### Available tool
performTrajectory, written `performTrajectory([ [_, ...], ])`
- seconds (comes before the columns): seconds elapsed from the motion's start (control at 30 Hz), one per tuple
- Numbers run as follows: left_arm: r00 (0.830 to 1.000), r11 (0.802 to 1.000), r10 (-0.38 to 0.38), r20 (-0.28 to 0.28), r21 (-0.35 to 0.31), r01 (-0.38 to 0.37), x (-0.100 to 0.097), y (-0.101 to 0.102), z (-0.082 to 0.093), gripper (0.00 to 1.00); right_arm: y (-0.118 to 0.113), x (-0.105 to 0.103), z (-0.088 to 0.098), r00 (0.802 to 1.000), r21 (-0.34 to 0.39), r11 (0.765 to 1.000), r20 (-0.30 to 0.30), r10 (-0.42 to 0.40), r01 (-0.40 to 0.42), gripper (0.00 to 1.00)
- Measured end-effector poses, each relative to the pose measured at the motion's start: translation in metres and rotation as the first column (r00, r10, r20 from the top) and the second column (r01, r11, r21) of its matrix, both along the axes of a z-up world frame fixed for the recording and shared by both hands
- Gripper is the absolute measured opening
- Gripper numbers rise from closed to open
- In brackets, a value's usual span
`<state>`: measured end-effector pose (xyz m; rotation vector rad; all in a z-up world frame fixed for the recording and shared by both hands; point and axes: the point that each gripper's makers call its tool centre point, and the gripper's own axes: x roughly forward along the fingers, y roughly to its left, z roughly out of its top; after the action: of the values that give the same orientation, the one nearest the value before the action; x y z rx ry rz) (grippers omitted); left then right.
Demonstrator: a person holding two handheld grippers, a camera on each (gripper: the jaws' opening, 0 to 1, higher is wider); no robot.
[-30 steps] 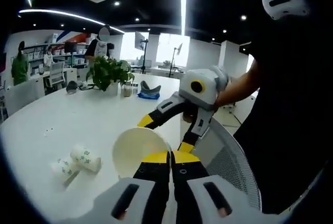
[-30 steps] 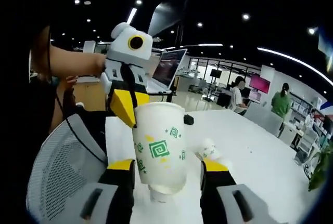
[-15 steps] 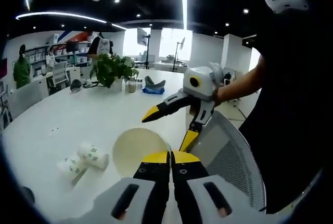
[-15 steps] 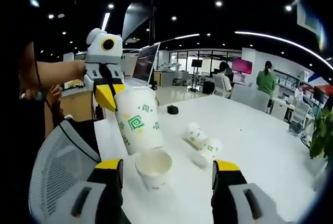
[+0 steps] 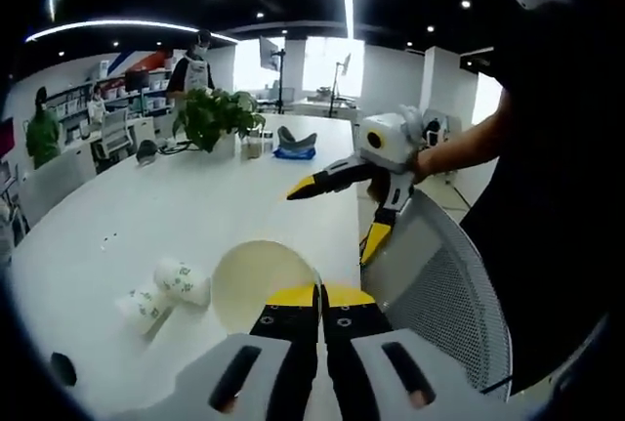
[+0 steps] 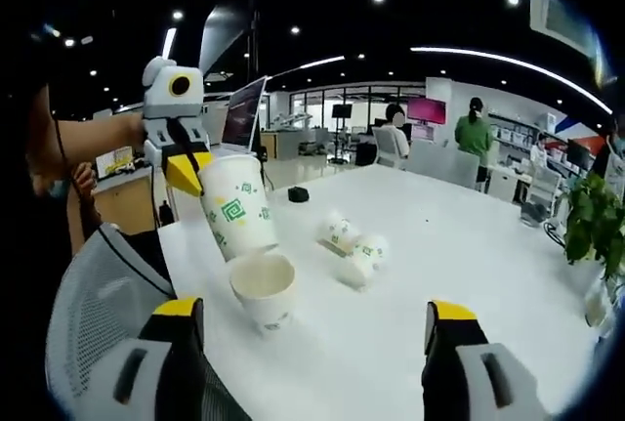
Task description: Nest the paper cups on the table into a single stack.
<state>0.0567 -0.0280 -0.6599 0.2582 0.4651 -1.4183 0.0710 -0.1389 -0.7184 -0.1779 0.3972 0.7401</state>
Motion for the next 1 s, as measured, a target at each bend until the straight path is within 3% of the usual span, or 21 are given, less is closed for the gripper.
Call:
performTrajectory([
  [0.3,1.000,1.000,0.008,0.013,0.028,-0.008,0.004,0.000,-0.004,0.00,-0.013,-0.005,-0.009,0.999,-0.018,0.999,0.004,-0.040,0.040,1.00],
  [1.0,0.998,0.990,-0.034,0.043,0.141,0.028,0.005,-0.008,-0.025,0.00,-0.013,-0.012,-0.018,0.999,-0.046,0.998,-0.008,-0.045,0.044,1.00],
])
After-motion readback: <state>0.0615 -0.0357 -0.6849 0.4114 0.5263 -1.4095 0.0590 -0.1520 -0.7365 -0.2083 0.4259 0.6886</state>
